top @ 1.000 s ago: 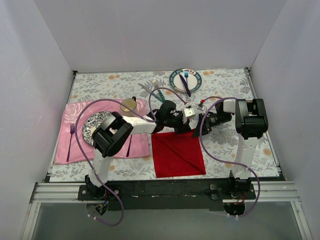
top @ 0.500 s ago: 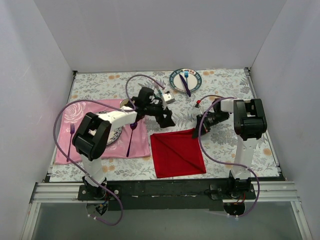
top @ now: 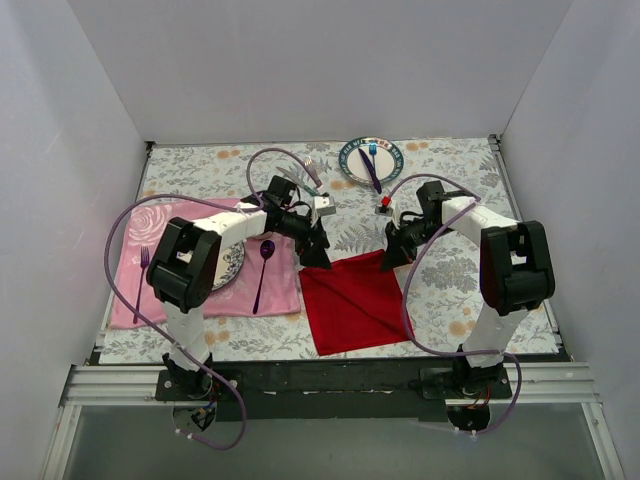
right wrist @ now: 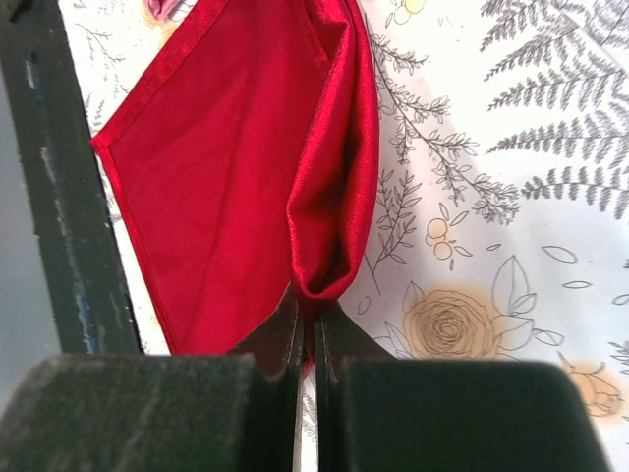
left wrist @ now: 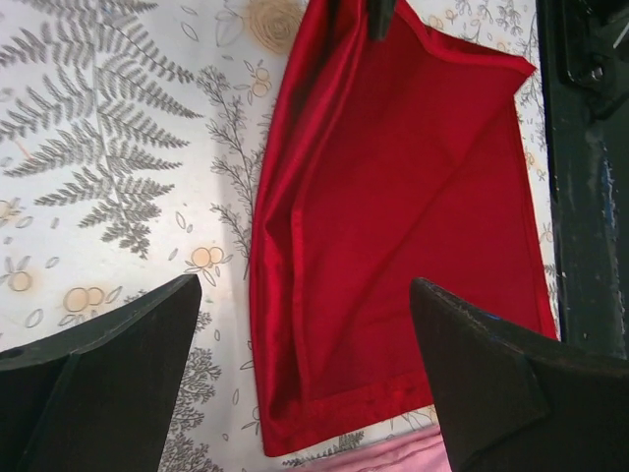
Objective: Fold the napkin into a case and place the utensils inside
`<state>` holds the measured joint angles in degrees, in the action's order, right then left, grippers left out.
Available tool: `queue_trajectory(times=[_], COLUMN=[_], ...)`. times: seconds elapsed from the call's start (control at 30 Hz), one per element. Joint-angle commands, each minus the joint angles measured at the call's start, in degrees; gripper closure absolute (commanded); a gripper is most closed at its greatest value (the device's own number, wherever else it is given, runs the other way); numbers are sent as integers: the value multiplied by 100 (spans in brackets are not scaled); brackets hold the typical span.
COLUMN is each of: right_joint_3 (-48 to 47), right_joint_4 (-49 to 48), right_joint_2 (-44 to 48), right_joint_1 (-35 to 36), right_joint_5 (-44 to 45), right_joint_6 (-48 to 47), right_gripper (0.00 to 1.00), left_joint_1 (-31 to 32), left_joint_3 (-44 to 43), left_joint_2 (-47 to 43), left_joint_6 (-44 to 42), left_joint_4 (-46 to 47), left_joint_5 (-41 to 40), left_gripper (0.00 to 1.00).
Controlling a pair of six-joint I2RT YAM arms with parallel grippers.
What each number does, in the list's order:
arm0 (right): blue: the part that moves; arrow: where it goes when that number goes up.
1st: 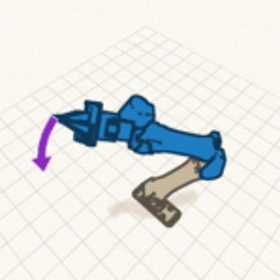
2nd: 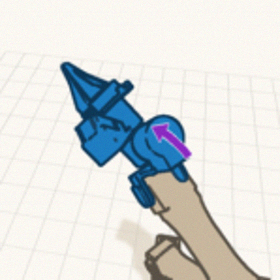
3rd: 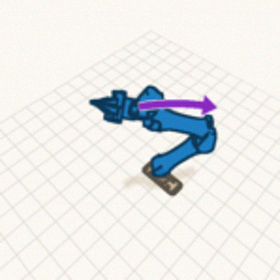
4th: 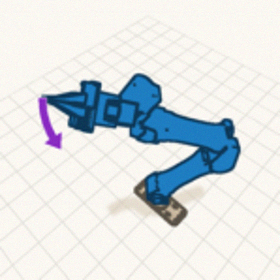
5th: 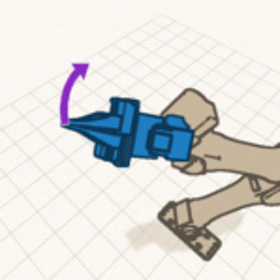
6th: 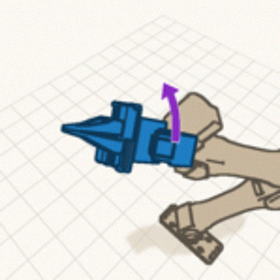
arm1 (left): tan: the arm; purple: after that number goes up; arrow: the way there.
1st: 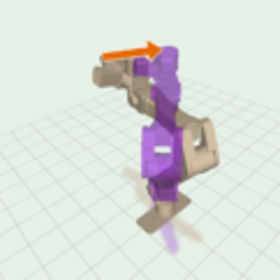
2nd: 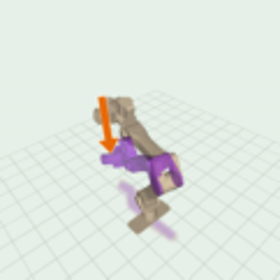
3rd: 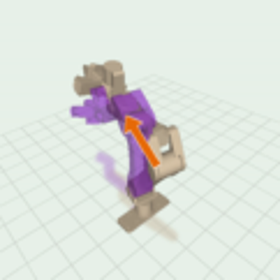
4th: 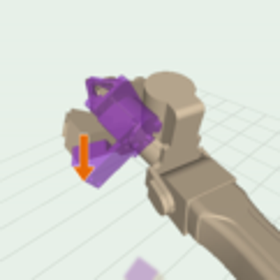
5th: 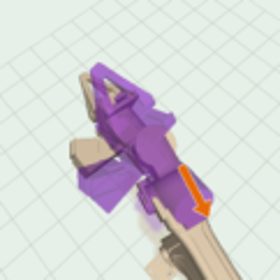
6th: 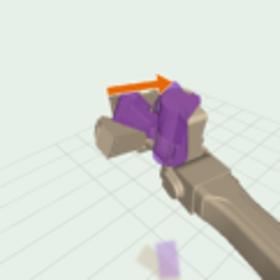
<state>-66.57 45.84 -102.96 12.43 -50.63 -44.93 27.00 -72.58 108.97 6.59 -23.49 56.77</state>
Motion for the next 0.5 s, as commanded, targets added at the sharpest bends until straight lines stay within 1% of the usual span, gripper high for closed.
queue_trajectory(times=[0.0,0.13,0.27,0.47], right_joint_3=[109,170,205,258], right_joint_4=[-102,-93,-111,-58], right_joint_2=[389,671,917,1303], right_joint_1=[111,190,225,225], right_joint_5=[88,62,62,36], right_joint_6=[-376,-569,-640,-780], right_gripper=[99,99,99,99], left_joint_1=[-2,-2,-2,-2], left_joint_3=[-213,-318,-503,-512], left_joint_2=[133,318,572,661], left_joint_6=[-220,-149,-298,-509], left_joint_4=[-315,-227,-569,-877], left_joint_5=[352,282,308,317], left_gripper=[15,17,21,27])
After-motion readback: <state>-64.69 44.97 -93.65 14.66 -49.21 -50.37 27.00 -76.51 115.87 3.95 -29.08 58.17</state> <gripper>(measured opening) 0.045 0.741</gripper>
